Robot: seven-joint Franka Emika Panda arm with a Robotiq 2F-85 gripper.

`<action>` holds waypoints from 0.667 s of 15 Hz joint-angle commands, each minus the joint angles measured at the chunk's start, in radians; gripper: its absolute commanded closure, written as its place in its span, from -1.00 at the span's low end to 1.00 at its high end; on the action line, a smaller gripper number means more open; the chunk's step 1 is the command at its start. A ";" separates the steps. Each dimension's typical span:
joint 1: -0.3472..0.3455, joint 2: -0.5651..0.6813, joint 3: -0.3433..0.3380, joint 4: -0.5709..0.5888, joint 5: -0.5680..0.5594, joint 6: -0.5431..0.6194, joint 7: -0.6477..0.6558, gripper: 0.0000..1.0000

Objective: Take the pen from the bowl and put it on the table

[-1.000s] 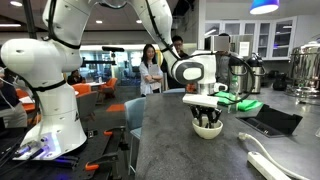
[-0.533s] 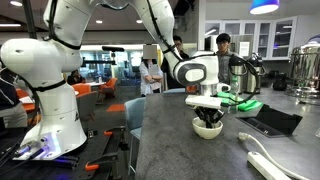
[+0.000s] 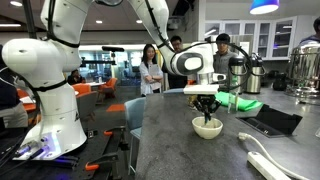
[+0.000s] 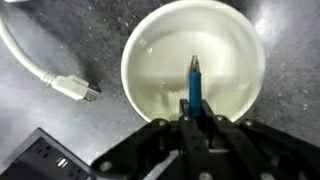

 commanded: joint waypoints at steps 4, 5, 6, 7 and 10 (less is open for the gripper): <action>0.082 -0.201 -0.053 -0.147 -0.164 -0.194 0.067 0.93; 0.071 -0.225 -0.035 -0.181 -0.149 -0.189 0.019 0.93; 0.071 -0.245 -0.031 -0.214 -0.155 -0.179 -0.018 0.93; 0.070 -0.257 -0.030 -0.248 -0.170 -0.165 -0.062 0.93; 0.074 -0.265 -0.050 -0.317 -0.247 -0.154 -0.169 0.93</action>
